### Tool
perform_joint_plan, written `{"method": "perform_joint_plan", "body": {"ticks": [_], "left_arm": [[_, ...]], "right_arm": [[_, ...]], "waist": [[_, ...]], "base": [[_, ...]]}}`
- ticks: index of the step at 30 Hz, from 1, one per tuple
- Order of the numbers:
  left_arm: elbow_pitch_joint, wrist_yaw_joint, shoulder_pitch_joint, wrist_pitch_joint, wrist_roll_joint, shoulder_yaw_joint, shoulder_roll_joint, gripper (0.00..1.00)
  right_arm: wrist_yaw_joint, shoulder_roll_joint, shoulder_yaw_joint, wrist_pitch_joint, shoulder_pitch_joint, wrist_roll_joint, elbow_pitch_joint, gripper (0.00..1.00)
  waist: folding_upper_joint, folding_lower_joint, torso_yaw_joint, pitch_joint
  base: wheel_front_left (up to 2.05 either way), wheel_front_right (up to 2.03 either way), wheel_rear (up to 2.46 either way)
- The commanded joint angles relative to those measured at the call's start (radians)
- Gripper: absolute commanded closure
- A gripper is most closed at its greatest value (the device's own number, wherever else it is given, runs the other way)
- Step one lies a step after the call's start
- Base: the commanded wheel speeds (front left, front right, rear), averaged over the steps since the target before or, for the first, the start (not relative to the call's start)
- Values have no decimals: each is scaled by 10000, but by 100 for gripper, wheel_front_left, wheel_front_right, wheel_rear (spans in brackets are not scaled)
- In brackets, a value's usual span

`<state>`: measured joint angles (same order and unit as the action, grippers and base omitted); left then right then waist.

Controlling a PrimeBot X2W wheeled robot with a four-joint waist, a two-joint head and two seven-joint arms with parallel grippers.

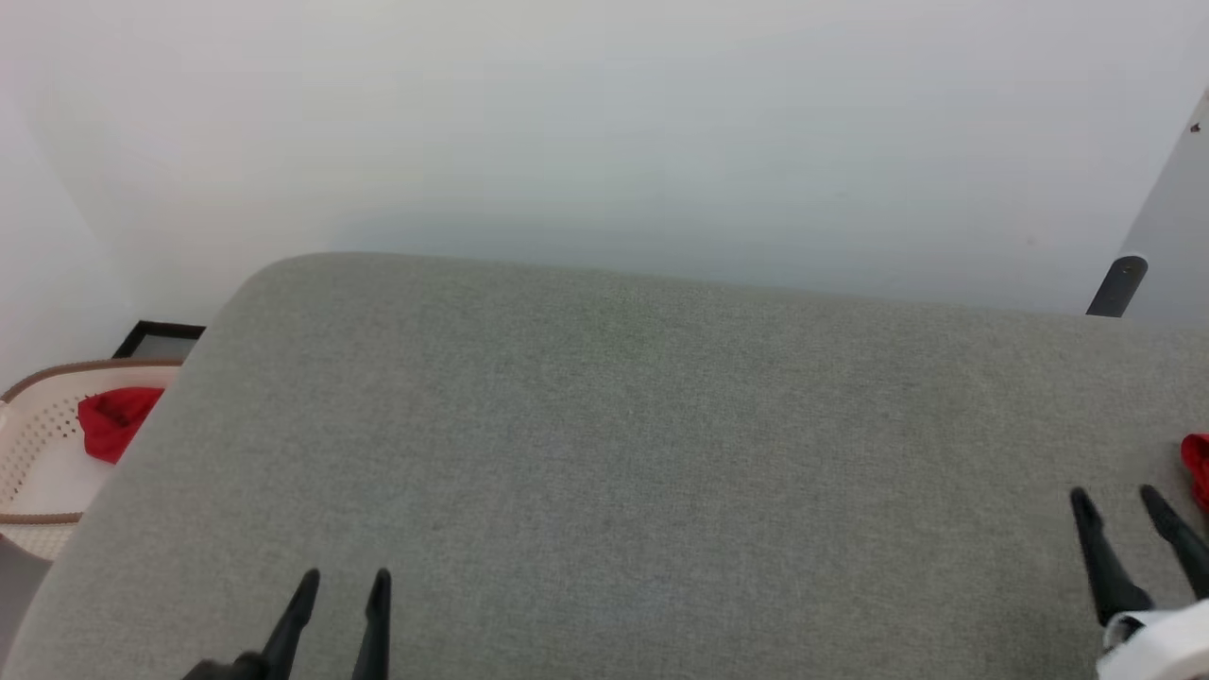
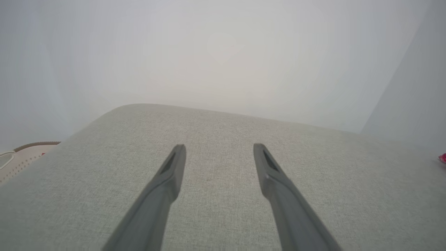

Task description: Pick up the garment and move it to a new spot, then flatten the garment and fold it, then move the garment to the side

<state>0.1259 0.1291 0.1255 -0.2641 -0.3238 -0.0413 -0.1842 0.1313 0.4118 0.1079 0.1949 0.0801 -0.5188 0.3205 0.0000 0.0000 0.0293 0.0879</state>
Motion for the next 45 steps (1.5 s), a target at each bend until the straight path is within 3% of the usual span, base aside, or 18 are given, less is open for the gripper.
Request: {"method": "perform_joint_plan", "body": {"ticks": [1,10,17,42,43,45], "left_arm": [[-185,-32,301,7,39,110,77,0],[-733,-90,962,7,74,282,180,0],[-798,-68,840,7,88,117,32,0],[-749,-46,495,35,-124,-128,-213,0],[-739,-57,582,12,-119,-145,-183,100],[-569,-57,649,15,-137,-177,-105,100]], "right_arm": [[-11,-61,-368,-203,-430,184,-506,0],[-11,-1228,-2220,-1083,-2110,826,-2926,0],[-11,-1907,-2644,-1528,-2737,1200,-3921,0],[-11,-2427,-2799,-1668,-2897,1211,-4244,0],[0,-2390,-2814,-1690,-2894,1227,-4246,100],[0,-2454,-2797,-1705,-2934,1205,-4050,100]], "waist": [[0,0,-37,-29],[0,0,48,-20],[0,0,19,11],[0,0,-106,-65],[0,0,-107,-64],[0,0,-108,-67]], "base": [[0,0,0],[0,0,0],[0,0,0],[0,0,0],[0,0,0],[0,0,0]]}}
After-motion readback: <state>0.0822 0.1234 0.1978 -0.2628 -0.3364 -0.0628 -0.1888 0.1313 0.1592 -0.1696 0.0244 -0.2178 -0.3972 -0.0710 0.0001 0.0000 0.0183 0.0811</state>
